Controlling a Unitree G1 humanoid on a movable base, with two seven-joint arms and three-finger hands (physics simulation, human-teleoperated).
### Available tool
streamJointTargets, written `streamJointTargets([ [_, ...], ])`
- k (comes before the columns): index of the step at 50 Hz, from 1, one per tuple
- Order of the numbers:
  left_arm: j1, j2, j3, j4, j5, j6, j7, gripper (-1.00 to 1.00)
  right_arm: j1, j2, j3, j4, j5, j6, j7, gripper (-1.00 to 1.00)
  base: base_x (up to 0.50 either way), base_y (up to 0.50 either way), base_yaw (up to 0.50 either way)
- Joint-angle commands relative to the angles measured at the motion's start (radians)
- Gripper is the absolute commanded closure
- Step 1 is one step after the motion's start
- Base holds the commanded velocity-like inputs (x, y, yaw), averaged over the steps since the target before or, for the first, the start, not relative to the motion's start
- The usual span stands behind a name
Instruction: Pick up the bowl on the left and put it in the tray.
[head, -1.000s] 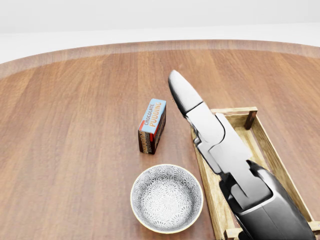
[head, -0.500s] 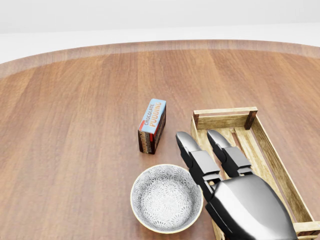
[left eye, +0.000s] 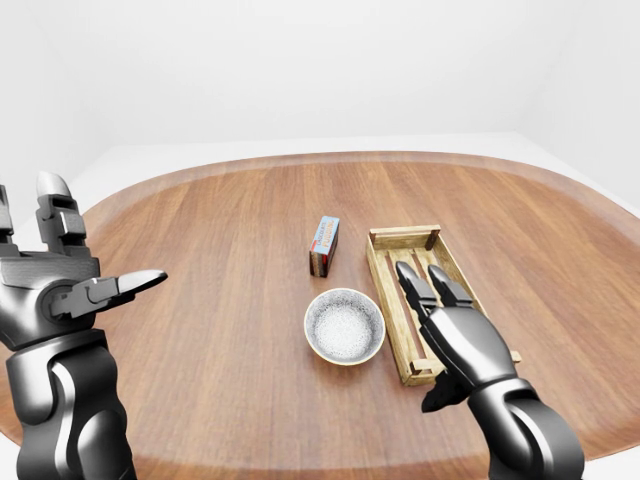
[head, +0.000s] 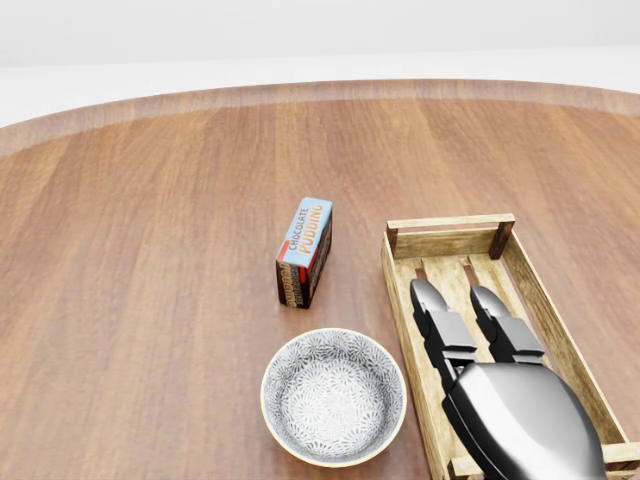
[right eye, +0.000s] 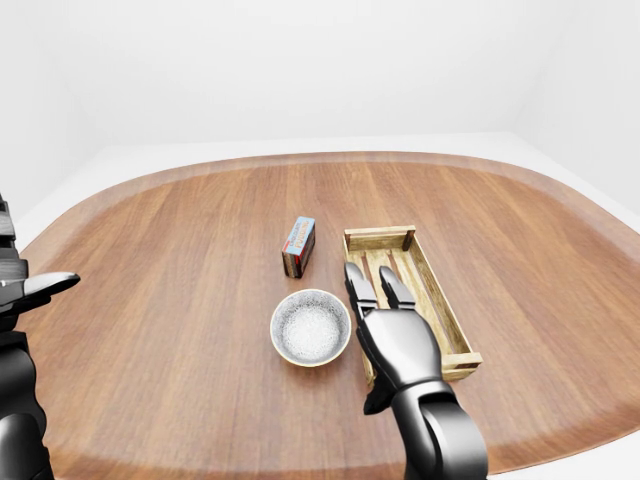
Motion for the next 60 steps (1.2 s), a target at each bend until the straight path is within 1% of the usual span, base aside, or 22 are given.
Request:
streamJointTargets([
  [1, -0.001, 0.001, -0.001, 0.002, -0.001, 0.000, 0.001, -1.00, -0.013, 0.009, -0.002, 0.067, -0.016, 0.000, 0.000, -1.00, 0.00, 0.00, 0.00],
  [2, -0.001, 0.001, -0.001, 0.002, -0.001, 0.000, 0.002, -1.00, -0.012, 0.008, 0.001, 0.075, -0.014, 0.000, 0.000, -1.00, 0.00, 0.00, 0.00],
  [3, -0.024, 0.019, 0.011, -0.022, -0.027, 0.000, 0.031, -1.00, -0.007, 0.009, 0.010, 0.092, -0.012, 0.000, 0.000, -1.00, 0.00, 0.00, 0.00],
  [6, 0.001, 0.001, -0.003, 0.002, 0.000, 0.000, 0.001, -1.00, -0.009, 0.006, 0.036, 0.119, -0.019, 0.000, 0.000, -1.00, 0.00, 0.00, 0.00],
  [9, -0.001, 0.002, 0.001, 0.006, -0.001, 0.000, -0.001, -1.00, 0.009, 0.003, 0.081, 0.144, -0.024, 0.000, -0.020, -1.00, 0.00, 0.00, 0.00],
  [11, -0.025, 0.022, 0.016, -0.017, -0.032, 0.000, 0.030, -1.00, 0.007, -0.003, 0.097, 0.163, -0.024, 0.000, -0.040, -1.00, 0.00, 0.00, 0.00],
  [12, -0.010, 0.012, 0.009, -0.006, -0.018, 0.000, 0.015, -1.00, 0.004, -0.007, 0.101, 0.169, -0.019, 0.000, -0.044, -1.00, 0.00, 0.00, 0.00],
  [13, -0.021, 0.021, 0.016, -0.018, -0.033, 0.000, 0.029, -1.00, 0.003, -0.010, 0.104, 0.174, -0.015, 0.000, -0.050, -1.00, 0.00, 0.00, 0.00],
  [16, 0.001, 0.004, 0.004, 0.000, -0.010, 0.000, 0.004, -1.00, 0.024, -0.026, 0.117, 0.202, 0.007, 0.000, -0.089, -1.00, 0.00, 0.00, 0.00],
  [22, 0.000, 0.004, 0.007, 0.000, -0.010, 0.000, 0.004, -1.00, 0.006, -0.036, 0.113, 0.202, 0.011, 0.000, -0.071, -1.00, 0.00, 0.00, 0.00],
  [35, -0.002, 0.008, 0.010, -0.004, -0.019, 0.000, 0.009, -1.00, -0.020, -0.037, 0.113, 0.257, 0.017, 0.000, -0.081, -1.00, 0.00, 0.00, 0.00],
  [42, -0.009, 0.015, 0.015, 0.005, -0.024, 0.000, 0.013, -1.00, -0.051, -0.040, 0.104, 0.286, -0.013, 0.000, -0.053, -1.00, 0.00, 0.00, 0.00],
  [46, -0.006, 0.010, 0.006, 0.004, -0.018, 0.000, 0.012, -1.00, -0.060, -0.035, 0.100, 0.297, -0.015, 0.000, -0.048, -1.00, 0.00, 0.00, 0.00],
  [47, -0.020, 0.022, 0.015, -0.015, -0.036, 0.000, 0.031, -1.00, -0.062, -0.034, 0.098, 0.301, -0.015, 0.000, -0.049, -1.00, 0.00, 0.00, 0.00],
  [50, -0.008, 0.015, 0.012, -0.005, -0.026, 0.000, 0.017, -1.00, -0.066, -0.031, 0.101, 0.313, -0.015, 0.000, -0.046, -1.00, 0.00, 0.00, 0.00],
  [51, -0.027, 0.031, 0.024, -0.026, -0.051, 0.000, 0.042, -1.00, -0.063, -0.030, 0.105, 0.311, -0.014, 0.000, -0.042, -1.00, 0.00, 0.00, 0.00],
  [52, -0.013, 0.020, 0.015, -0.011, -0.033, 0.000, 0.025, -1.00, -0.066, -0.030, 0.105, 0.311, -0.015, 0.000, -0.041, -1.00, 0.00, 0.00, 0.00],
  [54, -0.005, 0.012, 0.009, 0.000, -0.022, 0.000, 0.014, -1.00, -0.076, -0.030, 0.100, 0.312, -0.016, 0.000, -0.035, -1.00, 0.00, 0.00, 0.00],
  [60, -0.002, 0.009, 0.008, -0.003, -0.019, 0.000, 0.011, -1.00, -0.109, -0.025, 0.092, 0.338, -0.020, 0.000, -0.021, -1.00, 0.00, 0.00, 0.00],
])
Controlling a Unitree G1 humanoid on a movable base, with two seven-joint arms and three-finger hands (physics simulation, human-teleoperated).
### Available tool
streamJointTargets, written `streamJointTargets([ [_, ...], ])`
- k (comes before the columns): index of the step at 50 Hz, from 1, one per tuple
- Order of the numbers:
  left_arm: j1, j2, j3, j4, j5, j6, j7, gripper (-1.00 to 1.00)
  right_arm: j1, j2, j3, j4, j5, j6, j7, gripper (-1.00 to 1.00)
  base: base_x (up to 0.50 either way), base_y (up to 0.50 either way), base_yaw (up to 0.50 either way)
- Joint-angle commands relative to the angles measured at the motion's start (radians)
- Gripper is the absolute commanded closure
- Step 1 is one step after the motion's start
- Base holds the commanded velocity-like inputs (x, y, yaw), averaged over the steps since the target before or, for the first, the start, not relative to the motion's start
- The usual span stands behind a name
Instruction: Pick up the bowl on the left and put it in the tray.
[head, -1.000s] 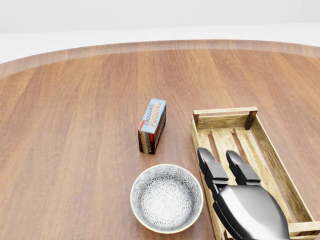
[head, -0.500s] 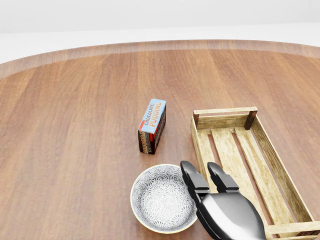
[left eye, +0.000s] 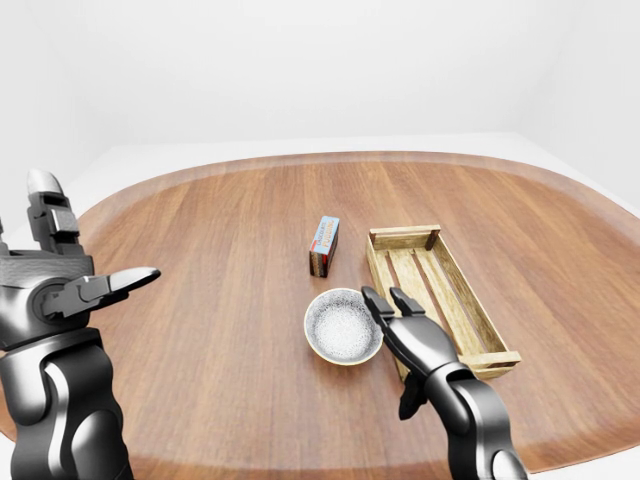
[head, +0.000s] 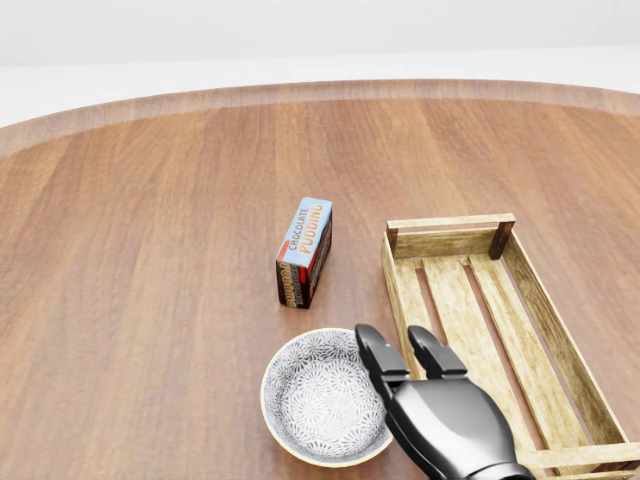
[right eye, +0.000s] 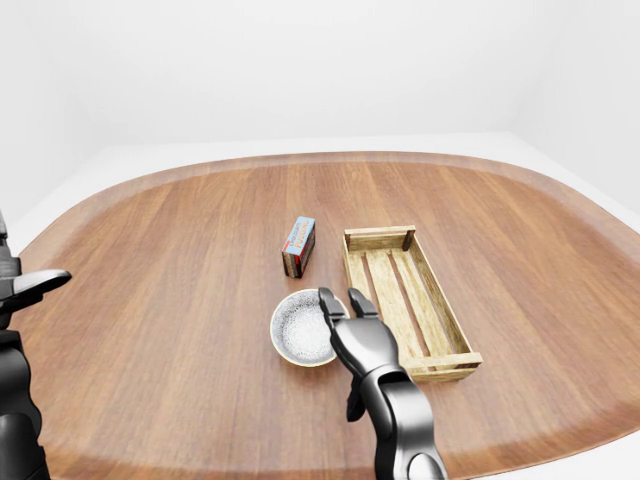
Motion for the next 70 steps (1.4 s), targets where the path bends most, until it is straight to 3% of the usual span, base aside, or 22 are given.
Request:
streamJointTargets([
  [1, 0.006, -0.005, -0.002, -0.001, 0.003, 0.000, -0.005, -1.00, -0.044, 0.008, -0.007, 0.036, -0.012, 0.000, 0.023, -1.00, 0.00, 0.00, 0.00],
  [9, 0.006, -0.006, -0.003, -0.005, 0.005, 0.000, -0.005, -1.00, -0.062, 0.018, 0.005, 0.060, -0.016, 0.000, 0.019, -1.00, 0.00, 0.00, 0.00],
  [12, -0.030, 0.025, 0.020, -0.035, -0.040, 0.000, 0.040, -1.00, -0.073, 0.018, 0.004, 0.075, -0.013, 0.000, 0.016, -1.00, 0.00, 0.00, 0.00],
  [14, -0.001, 0.002, -0.001, 0.000, -0.002, 0.000, 0.003, -1.00, -0.079, 0.020, 0.007, 0.080, -0.012, 0.000, 0.016, -1.00, 0.00, 0.00, 0.00],
  [19, 0.007, -0.005, -0.002, 0.000, 0.005, 0.000, -0.006, -1.00, -0.096, 0.021, 0.007, 0.117, 0.000, 0.000, 0.001, -1.00, 0.00, 0.00, 0.00],
  [26, -0.018, 0.013, 0.011, -0.021, -0.021, 0.000, 0.022, -1.00, -0.104, 0.023, 0.013, 0.147, 0.017, 0.000, -0.017, -1.00, 0.00, 0.00, 0.00],
  [31, 0.007, -0.006, -0.003, -0.001, 0.007, 0.000, -0.006, -1.00, -0.109, 0.022, 0.019, 0.165, 0.026, 0.000, -0.023, -1.00, 0.00, 0.00, 0.00],
  [70, 0.004, 0.000, 0.006, -0.003, -0.007, 0.000, 0.000, -1.00, -0.161, 0.033, 0.054, 0.329, 0.074, 0.000, -0.106, -1.00, 0.00, 0.00, 0.00],
])
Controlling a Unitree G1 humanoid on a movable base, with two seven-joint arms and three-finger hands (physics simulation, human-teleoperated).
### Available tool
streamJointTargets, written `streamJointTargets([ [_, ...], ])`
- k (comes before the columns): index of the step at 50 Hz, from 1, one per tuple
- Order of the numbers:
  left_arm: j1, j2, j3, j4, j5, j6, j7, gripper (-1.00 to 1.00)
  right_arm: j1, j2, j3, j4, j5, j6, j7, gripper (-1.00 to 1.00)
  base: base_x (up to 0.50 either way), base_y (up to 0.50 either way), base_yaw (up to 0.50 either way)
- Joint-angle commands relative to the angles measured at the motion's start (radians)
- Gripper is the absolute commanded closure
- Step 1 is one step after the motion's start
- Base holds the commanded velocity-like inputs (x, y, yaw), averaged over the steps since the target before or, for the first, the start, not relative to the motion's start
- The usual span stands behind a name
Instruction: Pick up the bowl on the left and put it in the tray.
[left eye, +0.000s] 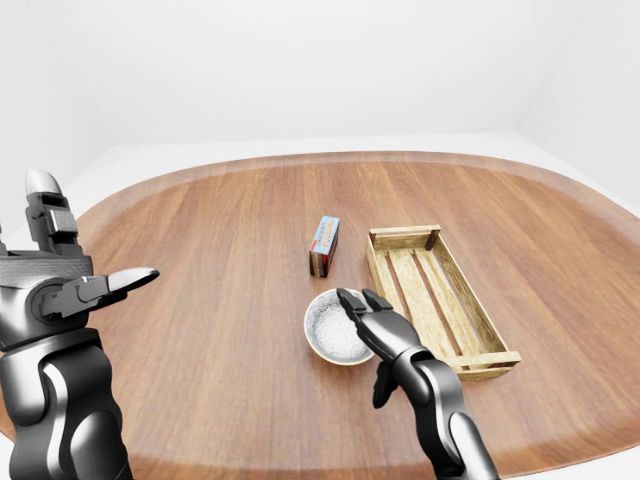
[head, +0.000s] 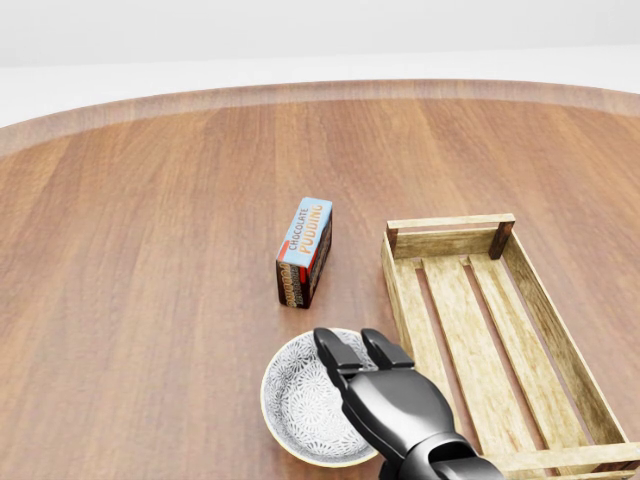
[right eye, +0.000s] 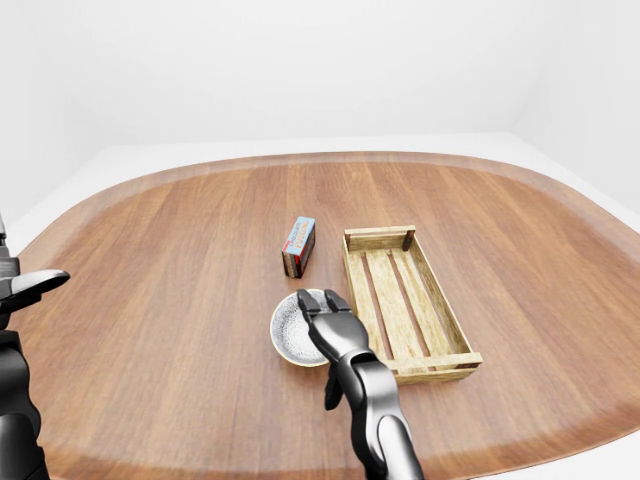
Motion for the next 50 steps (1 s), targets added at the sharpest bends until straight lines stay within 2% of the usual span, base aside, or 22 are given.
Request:
streamJointTargets([
  [1, 0.003, 0.000, 0.003, -0.005, -0.005, 0.000, 0.001, -1.00, -0.009, 0.000, 0.004, 0.048, 0.017, 0.000, -0.027, -1.00, 0.00, 0.00, 0.00],
  [50, -0.001, 0.006, 0.007, 0.004, -0.013, 0.000, 0.004, -1.00, -0.071, 0.004, -0.005, 0.267, 0.123, 0.000, -0.132, -1.00, 0.00, 0.00, 0.00],
])
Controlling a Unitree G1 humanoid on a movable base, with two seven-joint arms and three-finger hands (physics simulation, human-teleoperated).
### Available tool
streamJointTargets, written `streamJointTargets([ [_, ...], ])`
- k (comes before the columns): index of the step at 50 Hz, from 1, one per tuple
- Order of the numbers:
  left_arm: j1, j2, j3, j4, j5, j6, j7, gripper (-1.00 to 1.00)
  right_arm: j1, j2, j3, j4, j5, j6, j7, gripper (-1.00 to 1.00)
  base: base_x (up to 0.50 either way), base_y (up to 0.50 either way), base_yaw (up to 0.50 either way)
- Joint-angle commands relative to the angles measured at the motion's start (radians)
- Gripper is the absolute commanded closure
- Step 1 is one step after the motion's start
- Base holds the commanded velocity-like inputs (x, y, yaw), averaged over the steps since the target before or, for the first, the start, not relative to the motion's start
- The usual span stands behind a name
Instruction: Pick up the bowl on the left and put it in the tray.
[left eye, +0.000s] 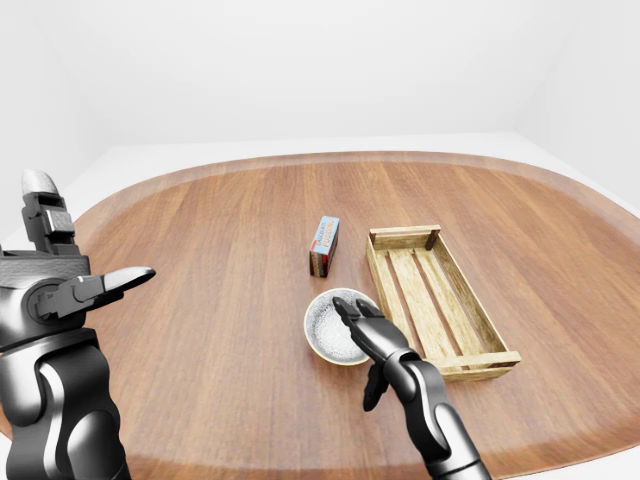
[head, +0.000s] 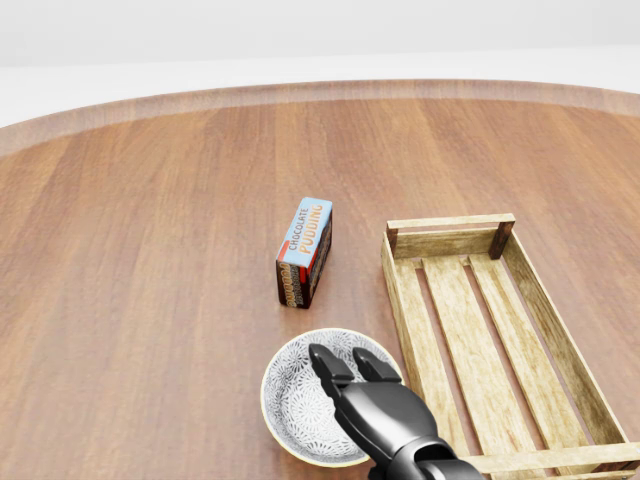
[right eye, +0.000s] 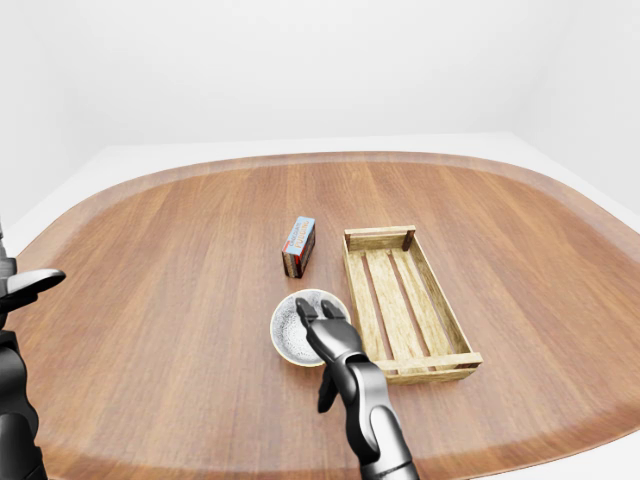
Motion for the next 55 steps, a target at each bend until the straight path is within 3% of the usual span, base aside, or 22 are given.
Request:
streamJointTargets([
  [1, 0.000, 0.000, 0.000, -0.002, -0.002, 0.000, 0.001, -1.00, -0.022, 0.001, -0.009, 0.048, 0.025, 0.000, -0.015, -1.00, 0.00, 0.00, 0.00],
  [19, 0.001, 0.001, 0.002, 0.000, -0.004, 0.000, 0.002, -1.00, -0.046, 0.007, -0.004, 0.080, 0.022, 0.000, -0.002, -1.00, 0.00, 0.00, 0.00],
  [42, -0.002, 0.007, 0.008, -0.001, -0.013, 0.000, 0.006, -1.00, -0.068, 0.016, -0.009, 0.205, 0.074, 0.000, -0.077, -1.00, 0.00, 0.00, 0.00],
  [55, -0.001, 0.004, 0.000, 0.001, 0.002, 0.000, 0.001, -1.00, -0.025, 0.014, 0.016, 0.117, 0.066, 0.000, -0.048, -1.00, 0.00, 0.00, 0.00],
])
